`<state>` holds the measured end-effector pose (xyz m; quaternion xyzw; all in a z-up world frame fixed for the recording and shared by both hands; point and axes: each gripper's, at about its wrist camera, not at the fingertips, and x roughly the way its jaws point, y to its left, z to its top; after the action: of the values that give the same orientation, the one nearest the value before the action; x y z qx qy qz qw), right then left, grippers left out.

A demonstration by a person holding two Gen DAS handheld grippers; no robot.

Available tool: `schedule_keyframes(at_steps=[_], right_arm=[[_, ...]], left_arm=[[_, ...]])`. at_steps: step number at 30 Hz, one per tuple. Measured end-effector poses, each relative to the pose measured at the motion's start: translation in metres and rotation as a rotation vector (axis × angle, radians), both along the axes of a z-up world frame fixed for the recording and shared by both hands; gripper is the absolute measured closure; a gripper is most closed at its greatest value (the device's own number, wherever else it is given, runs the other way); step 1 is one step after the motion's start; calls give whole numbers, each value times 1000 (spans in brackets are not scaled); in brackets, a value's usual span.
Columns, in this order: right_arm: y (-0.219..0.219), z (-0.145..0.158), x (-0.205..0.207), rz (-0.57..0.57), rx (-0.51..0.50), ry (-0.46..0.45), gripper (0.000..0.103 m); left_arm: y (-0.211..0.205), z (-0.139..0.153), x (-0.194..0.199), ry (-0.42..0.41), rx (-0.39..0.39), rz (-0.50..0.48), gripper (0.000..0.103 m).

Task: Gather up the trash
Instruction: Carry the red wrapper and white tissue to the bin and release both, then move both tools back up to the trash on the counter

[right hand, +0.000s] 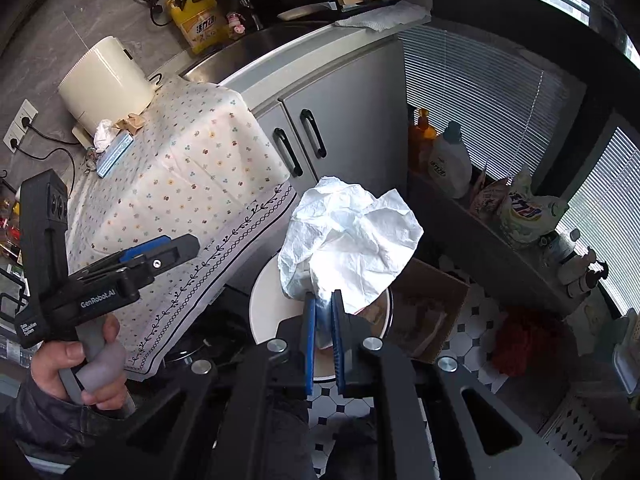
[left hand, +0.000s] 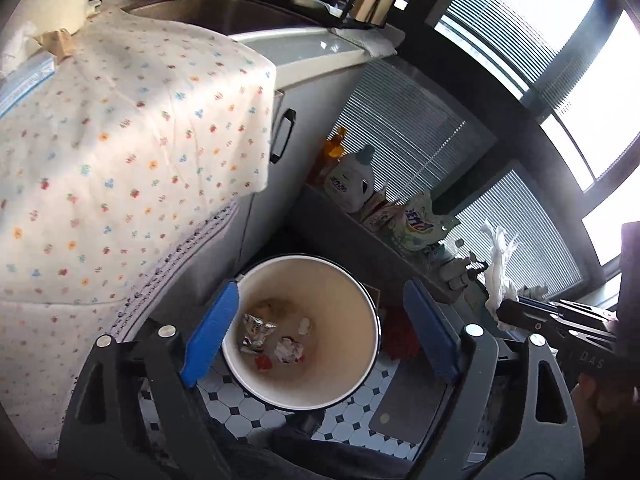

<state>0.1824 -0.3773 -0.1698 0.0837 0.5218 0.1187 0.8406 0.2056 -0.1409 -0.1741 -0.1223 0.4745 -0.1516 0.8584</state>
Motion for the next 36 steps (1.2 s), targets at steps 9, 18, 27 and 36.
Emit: schedule_keyframes(at_steps=[9, 18, 27, 36], right_arm=[[33, 5, 22, 9, -1, 2, 43], [57, 24, 51, -38, 52, -49, 36], [91, 42, 78, -68, 75, -87, 35], [174, 47, 98, 7, 74, -117, 22]], left_arm=[[67, 37, 0, -56, 34, 109, 10], [134, 64, 2, -102, 76, 174, 10], [202, 75, 8, -131, 80, 236, 9], [268, 76, 19, -156, 76, 288, 8]])
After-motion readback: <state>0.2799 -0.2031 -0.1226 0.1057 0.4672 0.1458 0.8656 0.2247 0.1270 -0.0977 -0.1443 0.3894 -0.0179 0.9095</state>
